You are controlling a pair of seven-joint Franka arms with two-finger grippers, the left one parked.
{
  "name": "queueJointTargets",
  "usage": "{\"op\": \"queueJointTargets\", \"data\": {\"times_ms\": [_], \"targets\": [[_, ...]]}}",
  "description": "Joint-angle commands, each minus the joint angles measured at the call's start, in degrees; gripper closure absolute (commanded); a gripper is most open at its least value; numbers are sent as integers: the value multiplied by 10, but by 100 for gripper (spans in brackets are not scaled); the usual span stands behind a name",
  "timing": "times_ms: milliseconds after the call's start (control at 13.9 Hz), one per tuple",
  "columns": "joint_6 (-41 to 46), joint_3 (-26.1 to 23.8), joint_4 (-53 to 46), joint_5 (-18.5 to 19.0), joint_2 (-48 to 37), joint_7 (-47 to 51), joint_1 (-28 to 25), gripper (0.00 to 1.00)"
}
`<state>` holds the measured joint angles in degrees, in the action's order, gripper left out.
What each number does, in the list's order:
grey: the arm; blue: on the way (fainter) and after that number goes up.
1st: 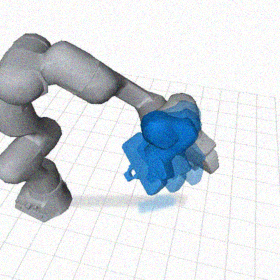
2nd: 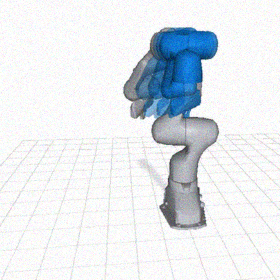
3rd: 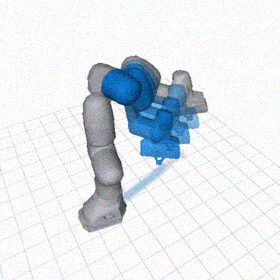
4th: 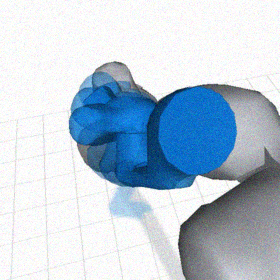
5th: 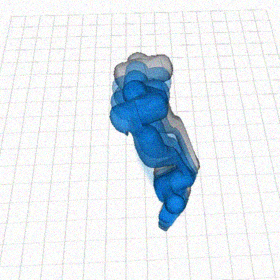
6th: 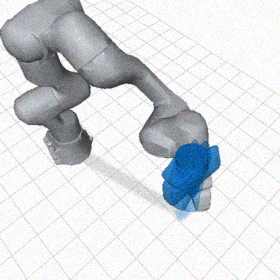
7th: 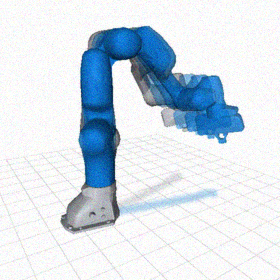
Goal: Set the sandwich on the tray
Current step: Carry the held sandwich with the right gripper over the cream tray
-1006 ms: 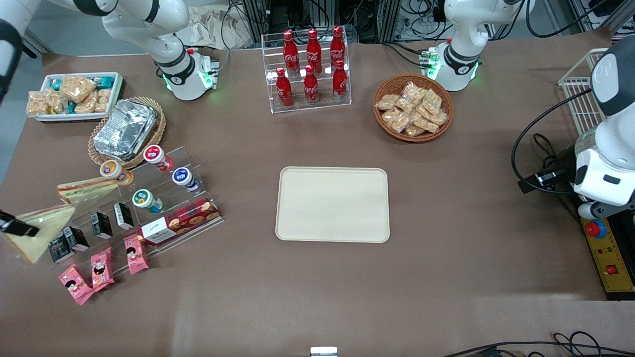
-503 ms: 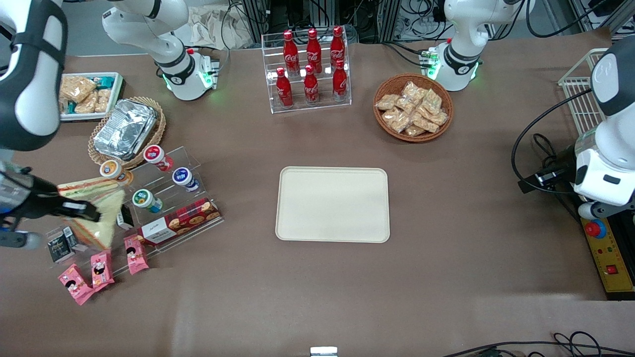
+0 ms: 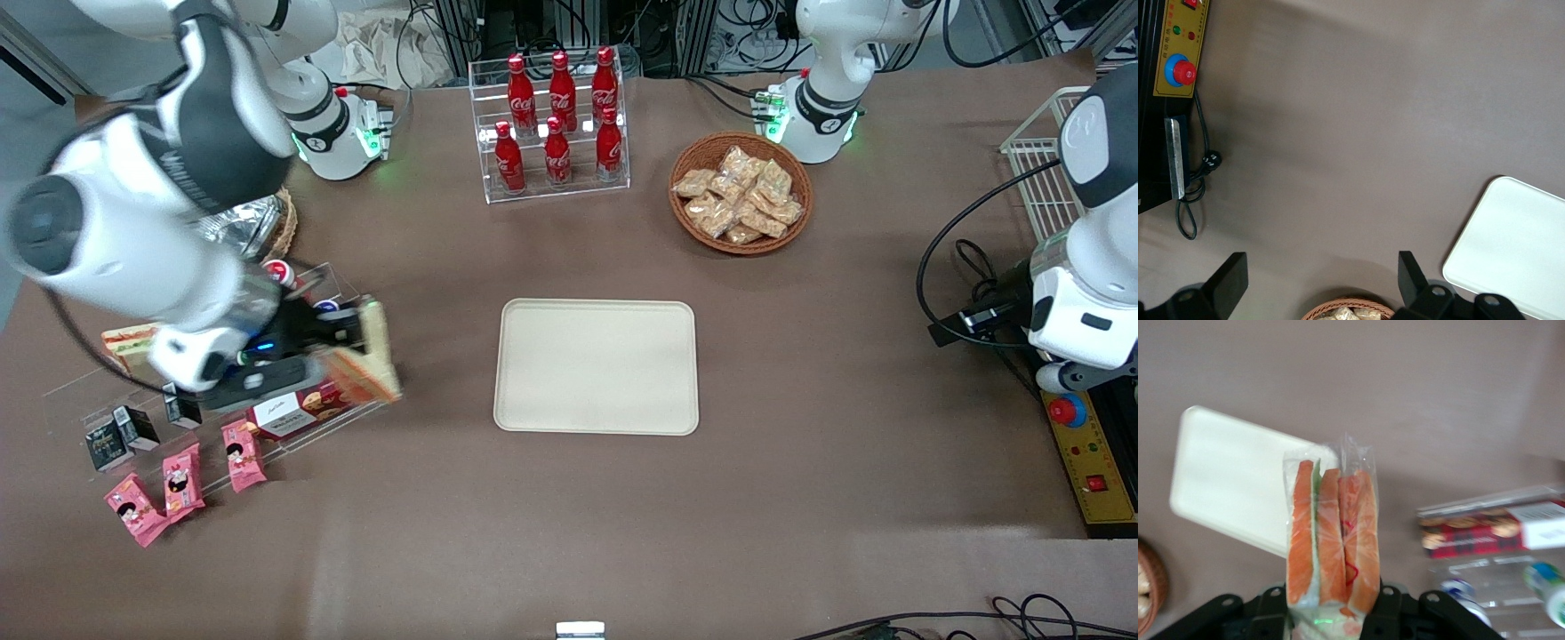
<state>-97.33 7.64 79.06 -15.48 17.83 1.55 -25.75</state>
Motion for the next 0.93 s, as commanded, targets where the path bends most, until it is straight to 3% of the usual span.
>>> {"op": "queueJointTargets", "data": {"times_ms": [0, 216, 503, 647, 790, 862], "targets": [[-30, -46, -2, 26, 22, -30, -12, 62], [-68, -47, -2, 86, 55, -23, -102, 62], [-122, -48, -2, 160, 112, -28, -180, 62], [-165, -48, -2, 196, 141, -42, -201, 62], [-202, -47, -1, 207, 172, -53, -225, 62], [-214, -48, -1, 241, 185, -56, -230, 62]]}}
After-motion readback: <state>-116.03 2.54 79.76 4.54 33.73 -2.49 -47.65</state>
